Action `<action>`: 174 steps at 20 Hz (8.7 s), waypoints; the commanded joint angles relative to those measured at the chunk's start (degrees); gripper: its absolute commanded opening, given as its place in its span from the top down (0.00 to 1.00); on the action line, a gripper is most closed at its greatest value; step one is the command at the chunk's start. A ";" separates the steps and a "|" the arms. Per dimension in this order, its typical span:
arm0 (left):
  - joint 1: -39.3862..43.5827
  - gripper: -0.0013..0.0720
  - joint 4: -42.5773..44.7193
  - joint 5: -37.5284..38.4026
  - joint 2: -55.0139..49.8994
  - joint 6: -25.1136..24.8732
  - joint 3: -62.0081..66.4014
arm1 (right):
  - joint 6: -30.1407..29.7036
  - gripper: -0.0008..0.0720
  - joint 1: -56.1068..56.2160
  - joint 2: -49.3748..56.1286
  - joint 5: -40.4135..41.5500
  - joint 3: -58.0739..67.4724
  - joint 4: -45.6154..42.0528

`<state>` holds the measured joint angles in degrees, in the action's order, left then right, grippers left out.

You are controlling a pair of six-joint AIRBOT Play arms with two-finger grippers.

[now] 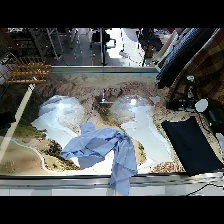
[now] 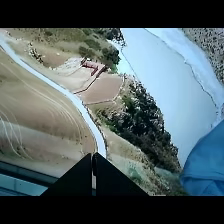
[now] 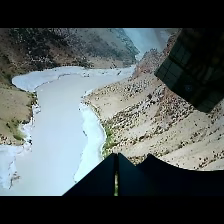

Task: Fold the clothes and pants, and hang the long-sleeved shirts on hangers.

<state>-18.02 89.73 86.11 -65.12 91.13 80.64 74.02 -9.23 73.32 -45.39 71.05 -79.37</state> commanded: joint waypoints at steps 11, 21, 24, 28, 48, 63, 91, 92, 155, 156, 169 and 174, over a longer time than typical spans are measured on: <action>-0.04 0.97 0.09 -1.60 -0.17 -0.02 0.00 | 0.09 0.97 0.04 -0.04 0.00 -0.02 0.02; 0.02 0.97 -2.69 -0.72 -4.59 0.44 -0.02 | 0.09 0.97 -0.20 -0.04 0.24 0.13 -0.02; 0.17 0.61 -9.44 -1.09 -6.19 -1.66 -0.04 | 0.09 0.97 -0.39 -0.04 0.39 0.11 0.00; 0.48 0.03 -23.43 0.28 -9.38 -3.89 -0.74 | 2.86 0.97 -0.35 -0.24 -0.24 0.17 11.02; 44.22 0.06 -9.99 -38.99 -16.68 -13.68 -20.37 | -2.99 0.20 24.96 -2.01 -16.74 -31.93 35.76; 29.24 0.98 -20.31 -17.86 -5.09 -21.86 -1.49 | 4.81 0.97 27.67 -10.03 -43.87 1.88 -3.63; 1.79 0.98 -49.42 -38.80 -37.73 -27.52 28.50 | 6.29 0.97 17.90 23.63 8.63 35.74 -12.02; 1.92 0.95 -49.42 -41.94 -40.04 -27.54 28.50 | 6.29 0.96 17.29 26.73 13.03 35.74 -10.51; -27.78 0.98 -151.99 -13.92 12.00 -28.61 8.74 | -14.75 0.97 -11.13 -33.20 -11.04 51.47 20.41; -27.80 0.98 -149.15 -16.02 11.45 -28.61 10.34 | -14.75 0.97 -11.13 -32.79 -9.05 50.97 21.51; -5.81 0.98 -70.10 -21.09 -11.41 -26.23 1.77 | -14.69 0.97 1.88 4.74 -16.50 23.89 24.26; 0.02 0.98 -65.75 -40.33 -30.36 -26.21 -0.87 | -13.92 0.97 4.26 24.13 2.54 19.78 21.57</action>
<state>-21.32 18.57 57.23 -85.97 65.12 81.19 59.40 -6.55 87.15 -54.08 93.27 -56.16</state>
